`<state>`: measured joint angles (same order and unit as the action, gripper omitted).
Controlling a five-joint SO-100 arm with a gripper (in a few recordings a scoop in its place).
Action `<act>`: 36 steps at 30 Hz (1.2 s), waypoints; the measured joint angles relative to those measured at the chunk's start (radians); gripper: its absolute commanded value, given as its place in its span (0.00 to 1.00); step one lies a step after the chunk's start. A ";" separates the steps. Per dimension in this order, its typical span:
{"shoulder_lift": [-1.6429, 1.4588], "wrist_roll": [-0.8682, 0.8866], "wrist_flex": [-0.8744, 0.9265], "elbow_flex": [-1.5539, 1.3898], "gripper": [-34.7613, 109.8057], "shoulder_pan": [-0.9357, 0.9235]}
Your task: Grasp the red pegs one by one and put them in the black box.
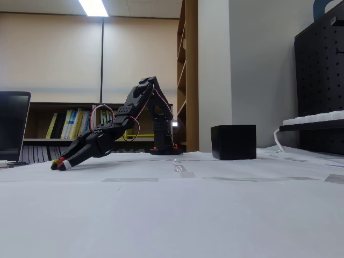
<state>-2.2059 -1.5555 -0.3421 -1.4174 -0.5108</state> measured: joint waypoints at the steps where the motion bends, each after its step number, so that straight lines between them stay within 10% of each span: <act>1: 0.005 0.000 0.005 0.000 0.24 0.000; 8: 0.117 0.029 0.259 0.000 0.24 0.025; 22: 0.644 -0.275 1.988 -0.477 0.24 0.561; 36: 0.730 -0.735 1.951 -0.382 0.24 1.284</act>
<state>-1.4757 -2.2902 1.6091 -1.7994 0.7731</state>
